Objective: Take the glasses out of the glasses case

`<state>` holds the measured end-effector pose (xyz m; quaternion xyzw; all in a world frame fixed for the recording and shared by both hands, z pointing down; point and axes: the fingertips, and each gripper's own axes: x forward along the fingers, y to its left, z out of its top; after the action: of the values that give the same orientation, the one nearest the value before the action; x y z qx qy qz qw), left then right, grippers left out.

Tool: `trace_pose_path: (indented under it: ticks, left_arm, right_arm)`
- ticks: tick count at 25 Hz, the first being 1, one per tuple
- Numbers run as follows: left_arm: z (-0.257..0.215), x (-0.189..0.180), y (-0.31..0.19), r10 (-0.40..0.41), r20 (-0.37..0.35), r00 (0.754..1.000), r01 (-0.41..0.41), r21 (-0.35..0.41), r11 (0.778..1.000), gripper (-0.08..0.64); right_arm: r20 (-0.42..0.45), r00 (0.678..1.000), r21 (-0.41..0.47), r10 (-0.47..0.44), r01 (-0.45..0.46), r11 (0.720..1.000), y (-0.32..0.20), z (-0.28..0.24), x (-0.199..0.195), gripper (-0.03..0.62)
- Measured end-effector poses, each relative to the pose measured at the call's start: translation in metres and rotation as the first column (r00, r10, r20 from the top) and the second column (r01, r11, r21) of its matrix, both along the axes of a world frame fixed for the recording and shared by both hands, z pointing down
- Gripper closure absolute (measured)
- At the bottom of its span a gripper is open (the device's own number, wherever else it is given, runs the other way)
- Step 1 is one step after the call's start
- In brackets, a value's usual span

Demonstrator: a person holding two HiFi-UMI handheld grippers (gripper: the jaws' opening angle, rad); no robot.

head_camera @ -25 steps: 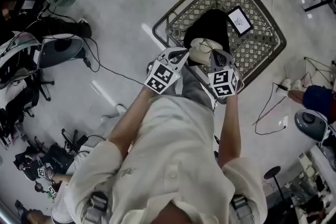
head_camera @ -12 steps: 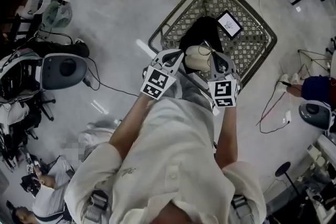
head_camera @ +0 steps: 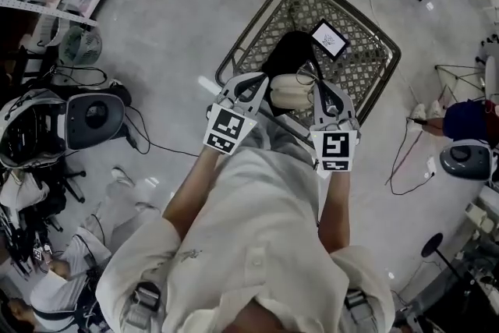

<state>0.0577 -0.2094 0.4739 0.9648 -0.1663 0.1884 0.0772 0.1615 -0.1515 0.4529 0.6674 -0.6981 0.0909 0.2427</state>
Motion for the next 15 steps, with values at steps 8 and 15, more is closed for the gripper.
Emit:
trace_pose_path:
  ticks: [8,15]
  left_arm:
    - [-0.019,0.000,0.007,0.005,-0.031,1.000,-0.004,0.015,1.000,0.548]
    - [-0.025,-0.001,0.009,0.004,-0.032,0.999,-0.003,0.024,1.000,0.548]
  right_arm:
    - [0.028,1.000,0.066,0.008,-0.010,0.998,0.010,-0.028,-0.010,0.574]
    - [0.030,1.000,0.068,-0.002,0.000,0.998,0.010,-0.030,-0.014,0.574]
